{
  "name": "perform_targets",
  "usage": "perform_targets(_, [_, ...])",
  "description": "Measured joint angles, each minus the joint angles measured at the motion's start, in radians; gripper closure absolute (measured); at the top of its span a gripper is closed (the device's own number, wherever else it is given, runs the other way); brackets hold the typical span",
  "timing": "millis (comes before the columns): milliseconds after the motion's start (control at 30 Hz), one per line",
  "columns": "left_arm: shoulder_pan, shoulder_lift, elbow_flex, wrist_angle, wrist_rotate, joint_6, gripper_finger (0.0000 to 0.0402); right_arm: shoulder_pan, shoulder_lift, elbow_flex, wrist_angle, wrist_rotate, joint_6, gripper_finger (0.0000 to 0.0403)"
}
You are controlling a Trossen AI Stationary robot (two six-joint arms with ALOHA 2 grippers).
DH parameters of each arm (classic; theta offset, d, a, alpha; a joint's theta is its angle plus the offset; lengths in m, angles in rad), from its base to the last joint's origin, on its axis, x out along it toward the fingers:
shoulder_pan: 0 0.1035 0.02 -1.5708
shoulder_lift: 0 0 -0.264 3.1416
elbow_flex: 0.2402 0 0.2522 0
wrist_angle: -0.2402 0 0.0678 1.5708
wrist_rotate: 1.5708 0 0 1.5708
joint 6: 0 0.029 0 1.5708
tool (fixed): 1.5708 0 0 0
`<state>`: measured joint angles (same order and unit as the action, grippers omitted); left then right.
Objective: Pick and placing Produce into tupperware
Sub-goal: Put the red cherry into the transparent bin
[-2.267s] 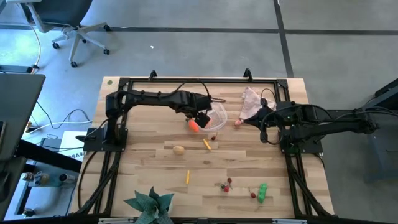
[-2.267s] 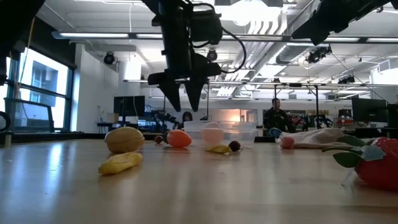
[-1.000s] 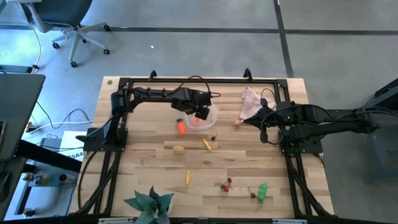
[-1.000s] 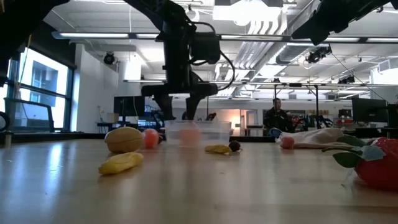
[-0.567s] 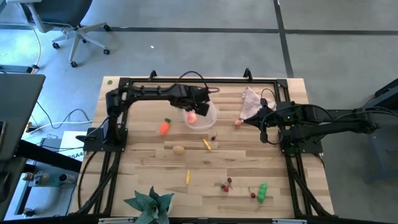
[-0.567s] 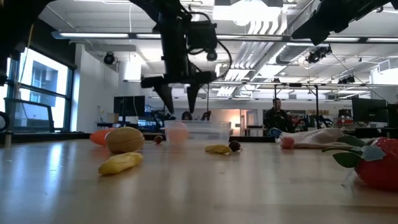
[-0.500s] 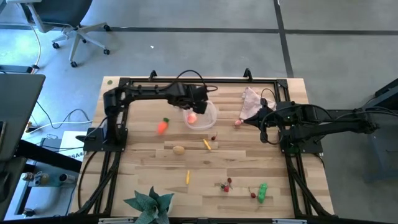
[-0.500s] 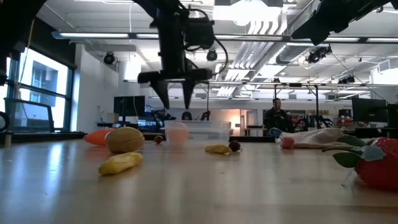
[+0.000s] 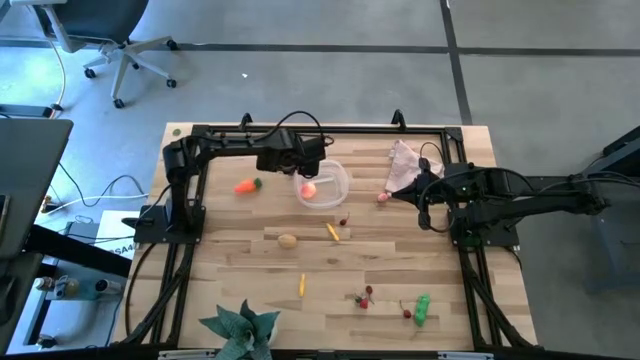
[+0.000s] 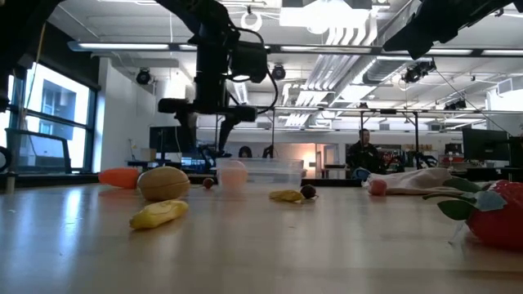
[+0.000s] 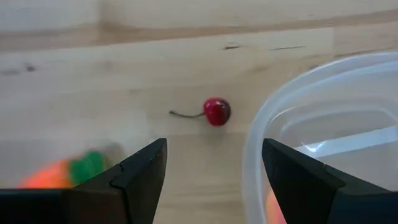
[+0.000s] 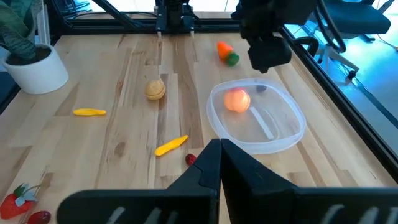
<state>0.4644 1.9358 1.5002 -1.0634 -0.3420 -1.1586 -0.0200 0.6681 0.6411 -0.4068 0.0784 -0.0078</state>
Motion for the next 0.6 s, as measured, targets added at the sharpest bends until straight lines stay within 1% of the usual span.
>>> perform_targets(133, [0.0, 0.0, 0.0, 0.039, 0.019, -0.031, 0.0149, 0.0, 0.0, 0.0, 0.0, 0.0, 0.0, 0.0402])
perform_targets(200, [0.001, 0.0, 0.0, 0.057, 0.022, -0.093, 0.0149, 0.0, 0.0, 0.0, 0.0, 0.0, 0.0, 0.0402])
perform_targets(433, [0.001, 0.0, 0.001, 0.027, 0.021, -0.568, 0.0149, 0.0, 0.0, 0.0, 0.0, 0.0, 0.0, 0.0402])
perform_targets(533, [0.0, 0.016, 0.002, -0.004, 0.023, -0.723, 0.0149, 0.0, 0.0, 0.0, 0.0, 0.0, 0.0, 0.0402])
perform_targets(600, [0.001, 0.021, -0.003, -0.023, 0.059, -0.831, 0.0149, 0.0, 0.0, 0.0, 0.0, 0.0, 0.0, 0.0402])
